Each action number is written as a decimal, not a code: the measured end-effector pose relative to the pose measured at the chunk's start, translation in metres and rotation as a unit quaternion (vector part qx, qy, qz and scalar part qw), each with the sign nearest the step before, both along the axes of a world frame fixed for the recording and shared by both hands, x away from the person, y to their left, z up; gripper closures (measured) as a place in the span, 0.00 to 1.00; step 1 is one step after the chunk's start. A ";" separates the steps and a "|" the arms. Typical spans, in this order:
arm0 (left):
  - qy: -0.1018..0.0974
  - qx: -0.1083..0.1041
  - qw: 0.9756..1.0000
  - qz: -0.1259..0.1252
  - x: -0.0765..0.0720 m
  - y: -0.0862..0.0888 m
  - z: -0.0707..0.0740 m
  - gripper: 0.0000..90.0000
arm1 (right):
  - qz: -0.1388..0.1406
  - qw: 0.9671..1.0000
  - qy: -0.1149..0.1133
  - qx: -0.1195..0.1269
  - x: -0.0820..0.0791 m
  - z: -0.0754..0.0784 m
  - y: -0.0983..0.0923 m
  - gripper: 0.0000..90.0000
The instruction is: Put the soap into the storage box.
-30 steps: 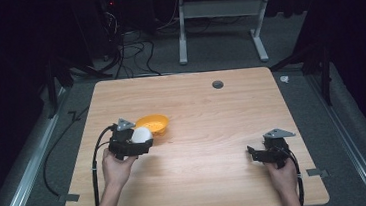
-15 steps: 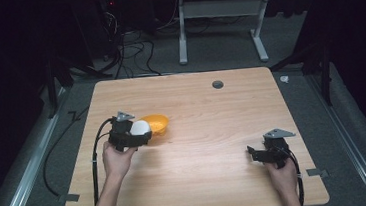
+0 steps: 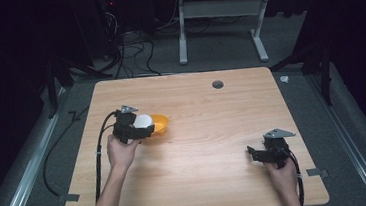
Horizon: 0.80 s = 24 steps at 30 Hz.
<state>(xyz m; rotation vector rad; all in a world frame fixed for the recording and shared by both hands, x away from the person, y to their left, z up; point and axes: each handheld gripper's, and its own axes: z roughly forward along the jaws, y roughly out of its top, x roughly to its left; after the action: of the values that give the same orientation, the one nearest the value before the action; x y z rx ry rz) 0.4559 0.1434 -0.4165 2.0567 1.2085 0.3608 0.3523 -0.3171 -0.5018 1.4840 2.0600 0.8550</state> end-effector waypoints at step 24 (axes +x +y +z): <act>0.003 0.034 0.999 0.014 0.028 -0.016 -0.010 0.28 | 0.000 1.000 0.000 0.001 0.000 0.000 0.000 0.24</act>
<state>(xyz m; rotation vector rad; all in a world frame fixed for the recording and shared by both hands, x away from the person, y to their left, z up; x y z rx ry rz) 0.4835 0.1279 -0.4267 2.1019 1.2450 0.4149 0.3523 -0.3173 -0.5018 1.4843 2.0604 0.8569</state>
